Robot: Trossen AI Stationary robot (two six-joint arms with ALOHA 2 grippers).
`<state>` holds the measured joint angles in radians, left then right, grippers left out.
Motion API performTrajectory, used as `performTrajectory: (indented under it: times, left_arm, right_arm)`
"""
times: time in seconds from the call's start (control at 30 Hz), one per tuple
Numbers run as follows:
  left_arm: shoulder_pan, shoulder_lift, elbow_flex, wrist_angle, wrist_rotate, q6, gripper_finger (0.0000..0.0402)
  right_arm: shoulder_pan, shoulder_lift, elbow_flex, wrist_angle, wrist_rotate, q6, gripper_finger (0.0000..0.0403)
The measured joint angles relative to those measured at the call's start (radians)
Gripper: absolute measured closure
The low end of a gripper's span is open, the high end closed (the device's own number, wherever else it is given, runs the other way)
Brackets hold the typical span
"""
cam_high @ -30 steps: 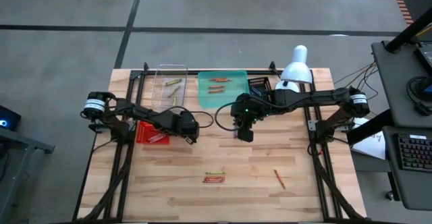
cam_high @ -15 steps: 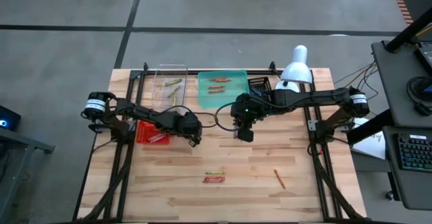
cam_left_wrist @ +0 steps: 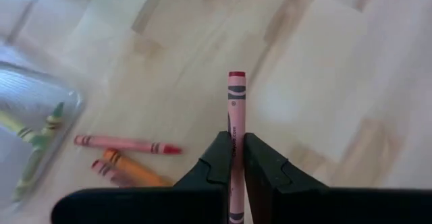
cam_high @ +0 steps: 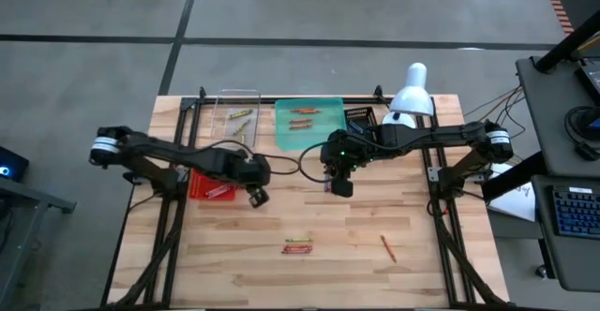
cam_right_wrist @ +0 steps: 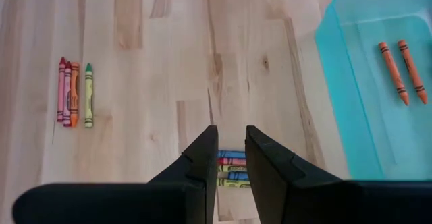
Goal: Sort crayons
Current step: Put the red crayon into the red bin
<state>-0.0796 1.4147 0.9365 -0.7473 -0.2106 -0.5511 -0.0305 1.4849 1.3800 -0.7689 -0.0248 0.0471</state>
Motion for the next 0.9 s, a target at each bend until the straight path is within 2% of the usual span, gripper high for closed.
performTrajectory:
  times: [0.23,0.47,0.67,0.9]
  left_arm:
    - [-0.021,-0.139,0.000,-0.248,0.041,0.064,0.0401]
    - [-0.019,-0.198,-0.008,-0.532,0.040,-0.101,0.0401]
    - [-0.017,-0.188,-0.080,-0.550,0.039,-0.085,0.0402]
    - [-0.010,-0.103,-0.161,-0.543,0.045,-0.093,0.0401]
  right_arm:
    - [0.000,0.000,0.000,0.001,0.000,-0.007,0.0337]
    - [0.000,0.000,-0.004,0.001,0.000,-0.008,0.0337]
    - [0.000,0.000,-0.013,0.003,0.000,-0.017,0.0337]
    - [0.000,0.000,-0.018,0.006,0.000,-0.022,0.0337]
